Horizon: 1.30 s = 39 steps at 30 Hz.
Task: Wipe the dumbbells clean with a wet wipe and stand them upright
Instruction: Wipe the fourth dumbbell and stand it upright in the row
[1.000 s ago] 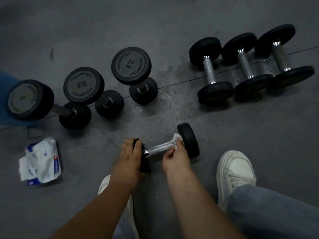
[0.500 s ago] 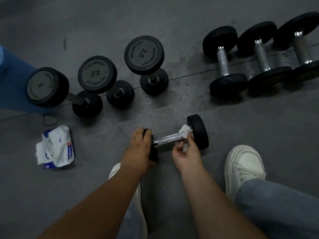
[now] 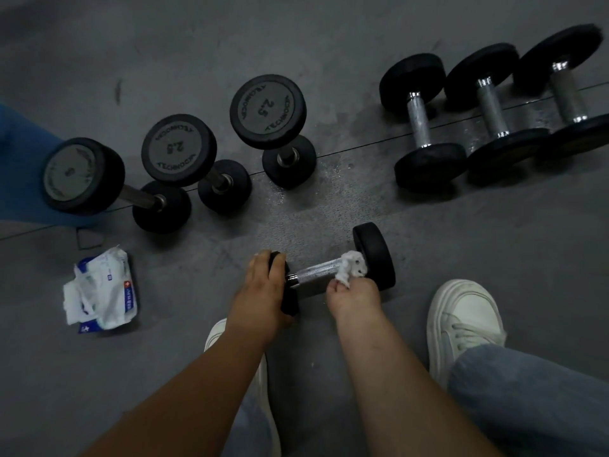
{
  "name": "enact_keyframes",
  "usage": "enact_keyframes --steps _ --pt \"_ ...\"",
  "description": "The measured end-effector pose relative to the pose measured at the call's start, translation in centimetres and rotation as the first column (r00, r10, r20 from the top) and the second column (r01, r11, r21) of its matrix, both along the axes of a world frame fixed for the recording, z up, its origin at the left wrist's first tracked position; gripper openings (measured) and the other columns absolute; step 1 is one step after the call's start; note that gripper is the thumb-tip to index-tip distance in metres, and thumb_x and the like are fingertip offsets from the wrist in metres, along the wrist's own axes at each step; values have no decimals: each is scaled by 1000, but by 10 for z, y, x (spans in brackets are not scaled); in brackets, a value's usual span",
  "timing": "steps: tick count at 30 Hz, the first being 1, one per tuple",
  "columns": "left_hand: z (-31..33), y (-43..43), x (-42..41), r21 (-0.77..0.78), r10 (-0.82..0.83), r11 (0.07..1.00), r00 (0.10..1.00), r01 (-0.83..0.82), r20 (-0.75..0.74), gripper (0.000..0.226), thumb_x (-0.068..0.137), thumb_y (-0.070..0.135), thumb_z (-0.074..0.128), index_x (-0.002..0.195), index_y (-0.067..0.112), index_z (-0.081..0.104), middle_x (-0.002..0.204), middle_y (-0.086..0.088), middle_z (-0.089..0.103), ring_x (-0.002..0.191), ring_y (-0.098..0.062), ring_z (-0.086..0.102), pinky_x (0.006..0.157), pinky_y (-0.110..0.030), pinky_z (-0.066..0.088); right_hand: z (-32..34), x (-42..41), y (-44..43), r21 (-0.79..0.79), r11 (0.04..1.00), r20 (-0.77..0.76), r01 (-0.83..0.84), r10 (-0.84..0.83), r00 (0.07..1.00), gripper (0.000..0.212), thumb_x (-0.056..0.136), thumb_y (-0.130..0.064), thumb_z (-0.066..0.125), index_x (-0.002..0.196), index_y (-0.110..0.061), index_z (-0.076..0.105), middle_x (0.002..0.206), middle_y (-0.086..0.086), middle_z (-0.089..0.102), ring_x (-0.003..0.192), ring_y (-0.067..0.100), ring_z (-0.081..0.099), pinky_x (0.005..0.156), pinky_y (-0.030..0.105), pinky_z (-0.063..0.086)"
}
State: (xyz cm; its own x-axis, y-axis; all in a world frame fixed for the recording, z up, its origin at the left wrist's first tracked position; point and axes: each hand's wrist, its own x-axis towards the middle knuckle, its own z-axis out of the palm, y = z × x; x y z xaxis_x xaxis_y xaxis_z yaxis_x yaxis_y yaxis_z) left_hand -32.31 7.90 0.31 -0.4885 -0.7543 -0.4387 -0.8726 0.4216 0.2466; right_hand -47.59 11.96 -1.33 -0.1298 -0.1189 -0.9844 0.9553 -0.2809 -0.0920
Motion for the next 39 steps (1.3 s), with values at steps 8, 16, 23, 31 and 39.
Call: enact_keyframes --steps 8,16,23,31,39 --pt "1 -1 0 14 1 1000 1000 -1 14 112 59 29 87 151 18 24 156 -5 11 146 -25 15 104 -43 46 -2 -3 14 -66 982 153 175 -163 975 29 99 5 30 87 -4 56 88 10 59 79 19 56 81 26 48" --pt "-1 -2 -1 29 9 1000 1000 -9 21 111 60 28 86 152 19 22 157 -4 9 147 -24 12 106 -42 44 12 6 -6 -5 998 -37 -67 67 997 25 93 -5 42 111 -11 59 102 3 58 96 12 56 81 17 43" --pt "-4 -2 0 5 0 1000 1000 0 -11 111 56 26 87 149 17 28 154 -6 15 145 -27 20 105 -42 45 8 5 -31 125 975 -78 -185 195 978 16 88 -26 71 87 -11 65 84 5 65 62 14 59 50 25 47" --pt "0 0 0 -7 -12 1000 1000 12 -13 107 58 27 85 149 17 29 153 -3 15 143 -25 22 101 -40 48 -14 17 15 9 1000 -105 -14 15 994 19 96 -1 47 98 -17 58 98 7 62 81 12 60 56 17 54" --pt "3 -1 -1 13 -14 1000 1000 13 20 109 61 29 85 150 19 24 154 -3 11 145 -23 16 98 -36 46 -12 15 43 138 950 -46 -279 287 957 64 89 -58 35 93 1 62 75 4 52 60 14 41 61 6 45"
